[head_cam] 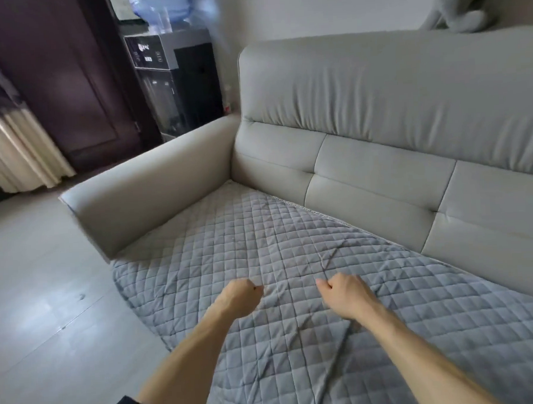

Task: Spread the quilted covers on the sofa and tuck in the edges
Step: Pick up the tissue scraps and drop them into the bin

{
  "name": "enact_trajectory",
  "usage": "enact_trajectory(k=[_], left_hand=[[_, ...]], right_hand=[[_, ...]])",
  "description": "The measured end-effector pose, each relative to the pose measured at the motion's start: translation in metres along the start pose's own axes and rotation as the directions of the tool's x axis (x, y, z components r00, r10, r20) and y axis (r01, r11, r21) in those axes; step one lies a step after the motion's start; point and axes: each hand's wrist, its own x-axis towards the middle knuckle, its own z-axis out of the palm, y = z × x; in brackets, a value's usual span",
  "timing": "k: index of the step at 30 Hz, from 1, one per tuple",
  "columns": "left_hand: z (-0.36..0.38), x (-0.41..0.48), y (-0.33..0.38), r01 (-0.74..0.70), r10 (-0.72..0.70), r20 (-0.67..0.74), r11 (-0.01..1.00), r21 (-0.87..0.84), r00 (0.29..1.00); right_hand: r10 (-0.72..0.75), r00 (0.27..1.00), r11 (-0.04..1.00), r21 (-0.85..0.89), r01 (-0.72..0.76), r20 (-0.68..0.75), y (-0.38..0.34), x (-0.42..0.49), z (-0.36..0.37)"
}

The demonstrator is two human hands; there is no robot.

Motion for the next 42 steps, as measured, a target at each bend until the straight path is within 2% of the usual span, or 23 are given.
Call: enact_trajectory(k=[5,8,13,17,21,27,30,34,39,42], left_hand=[[-0.131,-0.09,0.026,0.03,-0.041,-0.074,0.99,-0.14,0.996],[-0.204,-0.132,0.037,0.009,-0.024,-0.106,0.989,-0.145,0.994],[-0.259,-0.149,0.008,0.068,-0.09,-0.145,0.986,-0.151,0.985],[-0.266,-0.098,-0.056,0.18,-0.197,-0.081,0.967,-0.182,0.977],[-0.26,0.007,-0.122,0.187,-0.196,-0.048,0.971,-0.147,0.979],[-0.21,0.153,-0.201,0.209,-0.2,0.108,0.975,-0.081,0.974],[-0.188,0.195,-0.213,0.212,-0.196,0.168,0.973,-0.088,0.966],[-0.152,0.237,-0.229,0.229,-0.17,0.315,0.96,-0.161,0.934],[-0.13,0.249,-0.245,0.213,-0.169,0.346,0.973,-0.093,0.923],[-0.14,0.253,-0.241,0.194,-0.148,0.402,0.978,-0.074,0.903]], right_hand=[[-0.049,0.995,0.997,0.065,0.043,0.089,-0.072,-0.068,-0.119],[-0.068,0.992,0.994,0.088,0.059,0.109,-0.113,-0.093,-0.177],[-0.078,0.993,0.993,0.098,0.069,0.085,-0.176,-0.086,-0.206],[0.009,0.995,0.997,0.074,-0.016,0.098,-0.215,-0.026,-0.167],[0.113,0.986,0.992,0.035,-0.118,0.119,-0.243,0.086,-0.093],[0.3,0.925,0.954,-0.059,-0.295,0.232,-0.256,0.228,0.033],[0.341,0.911,0.938,-0.14,-0.316,0.232,-0.253,0.261,0.07],[0.38,0.907,0.919,-0.186,-0.348,0.182,-0.249,0.286,0.114],[0.314,0.936,0.913,-0.322,-0.251,0.161,-0.251,0.289,0.125],[0.359,0.912,0.904,-0.316,-0.287,0.2,-0.256,0.29,0.124]])
